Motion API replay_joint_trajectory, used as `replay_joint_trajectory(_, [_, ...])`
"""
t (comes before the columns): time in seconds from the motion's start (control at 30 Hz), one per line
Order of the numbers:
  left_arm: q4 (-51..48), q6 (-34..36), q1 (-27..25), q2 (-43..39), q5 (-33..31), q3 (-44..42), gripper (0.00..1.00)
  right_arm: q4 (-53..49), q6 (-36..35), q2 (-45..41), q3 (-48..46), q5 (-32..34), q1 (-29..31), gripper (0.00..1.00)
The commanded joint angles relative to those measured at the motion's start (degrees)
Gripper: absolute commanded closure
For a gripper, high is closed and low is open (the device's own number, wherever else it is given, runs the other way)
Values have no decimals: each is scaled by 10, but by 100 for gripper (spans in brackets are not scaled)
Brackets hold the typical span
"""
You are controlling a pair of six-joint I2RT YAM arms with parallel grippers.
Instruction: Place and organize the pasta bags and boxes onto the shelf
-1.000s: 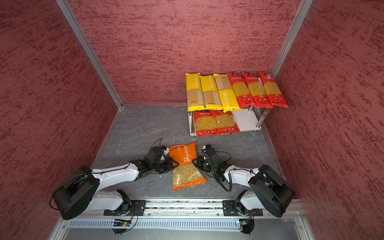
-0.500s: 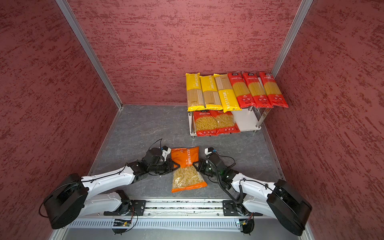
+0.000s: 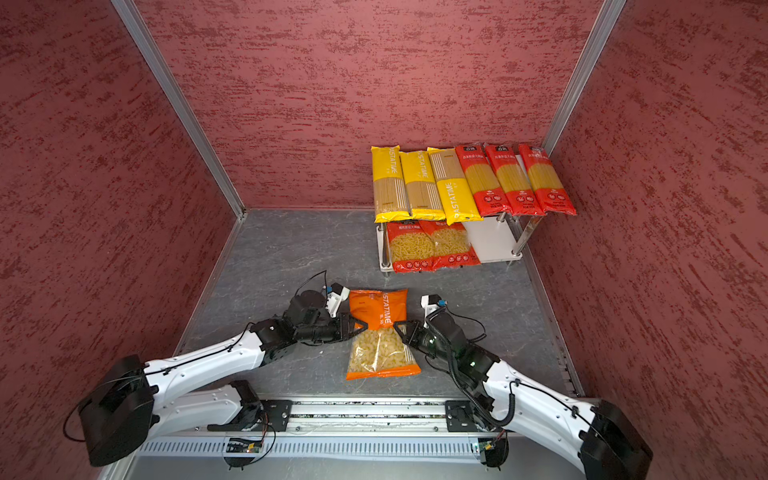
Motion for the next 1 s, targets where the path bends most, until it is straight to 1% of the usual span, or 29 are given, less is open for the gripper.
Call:
replay_joint_trajectory(0.0, [29, 27, -15, -16, 18, 33, 100, -1, -4, -36, 19, 42, 4, 100])
replay_joint_trajectory(0.1, [33, 31, -25, -12, 21, 43, 100, -29, -9, -65, 25, 57, 4, 100])
replay_joint_trajectory(0.23, [34, 50, -42, 3, 19, 79, 100, -68, -15, -105, 36, 92, 3, 100])
replay_joint_trajectory(0.37, [53, 77, -48, 50, 14, 136, 100, -137, -38, -140, 69, 173, 2, 100])
replay_joint_trajectory(0.47, [65, 103, -53, 101, 11, 191, 100, -209, -58, -158, 111, 261, -7, 100])
replay_joint_trajectory(0.53, [75, 119, -57, 139, 10, 230, 100, -232, -71, -171, 130, 306, -29, 100])
replay_joint_trajectory(0.63, [86, 133, -61, 197, 6, 284, 100, -239, -106, -176, 158, 331, -84, 100])
replay_joint_trajectory(0.67, [87, 135, -64, 213, 2, 304, 100, -240, -118, -170, 167, 330, -104, 100])
replay_joint_trajectory(0.7, [92, 138, -67, 232, -1, 324, 100, -229, -137, -157, 176, 315, -130, 100])
replay_joint_trajectory(0.8, [102, 152, -78, 289, -25, 377, 100, -193, -184, -97, 209, 255, -202, 100])
replay_joint_trajectory(0.97, [121, 169, -85, 380, -69, 465, 100, -95, -246, 7, 248, 177, -319, 100])
